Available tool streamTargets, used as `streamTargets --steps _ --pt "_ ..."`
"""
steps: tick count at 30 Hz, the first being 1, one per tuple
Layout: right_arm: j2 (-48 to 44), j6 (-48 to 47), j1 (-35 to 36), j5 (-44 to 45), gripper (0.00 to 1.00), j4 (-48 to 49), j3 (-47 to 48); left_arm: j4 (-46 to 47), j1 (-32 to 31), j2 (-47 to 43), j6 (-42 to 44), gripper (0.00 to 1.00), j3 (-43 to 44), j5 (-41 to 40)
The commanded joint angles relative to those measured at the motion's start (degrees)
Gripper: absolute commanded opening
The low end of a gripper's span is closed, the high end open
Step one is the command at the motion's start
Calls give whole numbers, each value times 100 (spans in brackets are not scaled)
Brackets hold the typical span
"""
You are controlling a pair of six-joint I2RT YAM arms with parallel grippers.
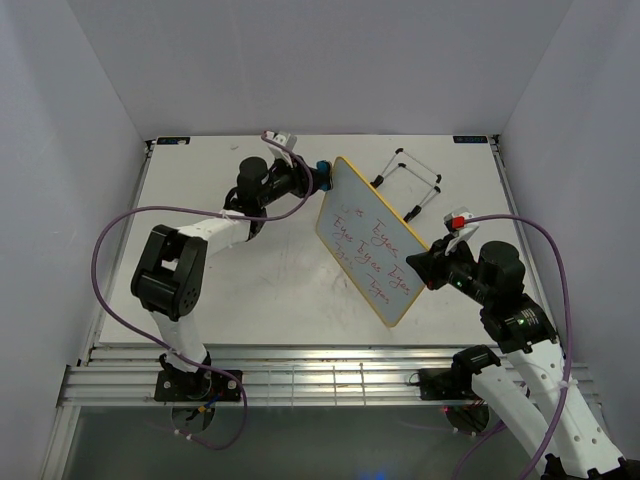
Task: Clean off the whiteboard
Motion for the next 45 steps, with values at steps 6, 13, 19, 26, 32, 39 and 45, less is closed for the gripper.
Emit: streamTargets --steps 6,13,19,26,32,39,45 --pt "53 374 155 -1462 8 411 111 902 -1067 -488 17 0 -574 9" --pt "255 568 155 -1691 8 631 366 1299 -1893 -471 0 0 -927 -89" --pt "255 506 155 -1699 8 526 516 1299 -1904 -550 70 0 -1305 -554" --pt "123 444 155 -1901 8 438 463 1544 -893 -94 -114 0 -1367 -108" --pt "123 576 155 -2191 8 455 594 1633 -558 337 -9 0 -980 -19" --pt "132 655 155 -2306 8 456 612 1607 -541 663 62 0 -690 42" --pt "272 629 155 -2341 8 596 402 1783 -953 154 -18 0 -760 210"
